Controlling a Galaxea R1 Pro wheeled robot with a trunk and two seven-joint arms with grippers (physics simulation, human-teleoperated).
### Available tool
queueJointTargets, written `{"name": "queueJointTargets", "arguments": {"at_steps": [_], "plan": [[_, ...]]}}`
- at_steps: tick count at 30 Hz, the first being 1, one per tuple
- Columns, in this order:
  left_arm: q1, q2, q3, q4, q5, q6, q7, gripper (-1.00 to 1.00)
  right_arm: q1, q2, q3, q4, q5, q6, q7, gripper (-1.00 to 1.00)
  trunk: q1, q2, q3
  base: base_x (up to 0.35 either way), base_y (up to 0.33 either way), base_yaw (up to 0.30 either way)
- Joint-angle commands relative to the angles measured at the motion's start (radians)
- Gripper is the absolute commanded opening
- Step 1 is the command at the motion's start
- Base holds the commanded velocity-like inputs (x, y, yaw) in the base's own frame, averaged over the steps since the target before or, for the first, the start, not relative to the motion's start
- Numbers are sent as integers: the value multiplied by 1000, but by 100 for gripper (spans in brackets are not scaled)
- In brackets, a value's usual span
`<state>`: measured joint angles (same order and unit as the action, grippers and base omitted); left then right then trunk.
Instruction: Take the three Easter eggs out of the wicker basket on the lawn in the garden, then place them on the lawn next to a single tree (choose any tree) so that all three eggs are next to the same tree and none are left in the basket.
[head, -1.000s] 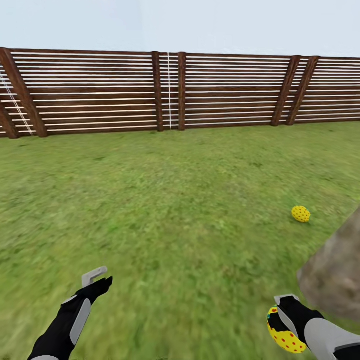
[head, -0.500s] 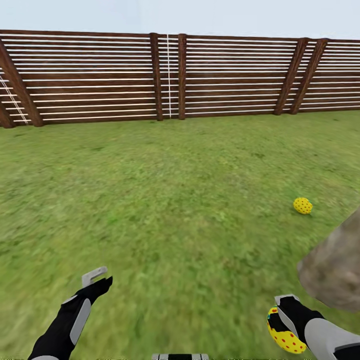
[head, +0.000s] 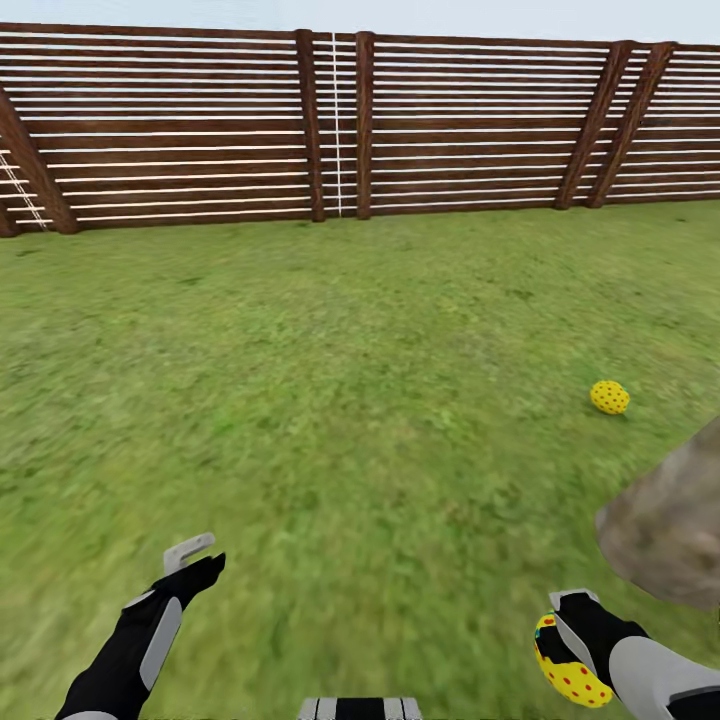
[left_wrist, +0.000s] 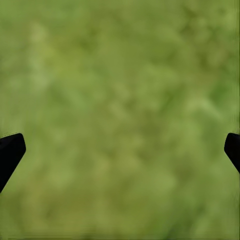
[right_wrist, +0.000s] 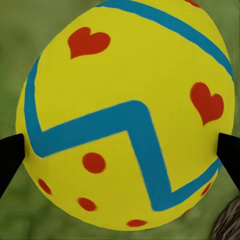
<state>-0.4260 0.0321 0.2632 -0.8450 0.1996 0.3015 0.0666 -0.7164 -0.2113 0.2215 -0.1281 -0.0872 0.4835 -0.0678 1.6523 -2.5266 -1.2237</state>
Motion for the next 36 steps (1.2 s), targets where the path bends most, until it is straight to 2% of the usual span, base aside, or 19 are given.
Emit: {"name": "queueJointTargets", "arguments": {"at_steps": [1, 19, 25, 36], "plan": [[0, 0, -1, -2, 11, 5, 5, 100, 0, 0, 7, -2, -9, 6, -4, -100, 0, -1, -5, 0, 0, 0], [0, 0, -1, -2, 11, 5, 5, 100, 0, 3, 7, -1, -8, 6, -4, -100, 8, -5, -74, 0, 0, 0], [0, 0, -1, -3, 11, 5, 5, 100, 0, 3, 7, -1, -8, 6, -4, -100, 8, -5, -74, 0, 0, 0], [0, 0, -1, -3, 11, 5, 5, 100, 0, 3, 7, -1, -9, 6, -4, -100, 13, -7, -117, 0, 0, 0]]}}
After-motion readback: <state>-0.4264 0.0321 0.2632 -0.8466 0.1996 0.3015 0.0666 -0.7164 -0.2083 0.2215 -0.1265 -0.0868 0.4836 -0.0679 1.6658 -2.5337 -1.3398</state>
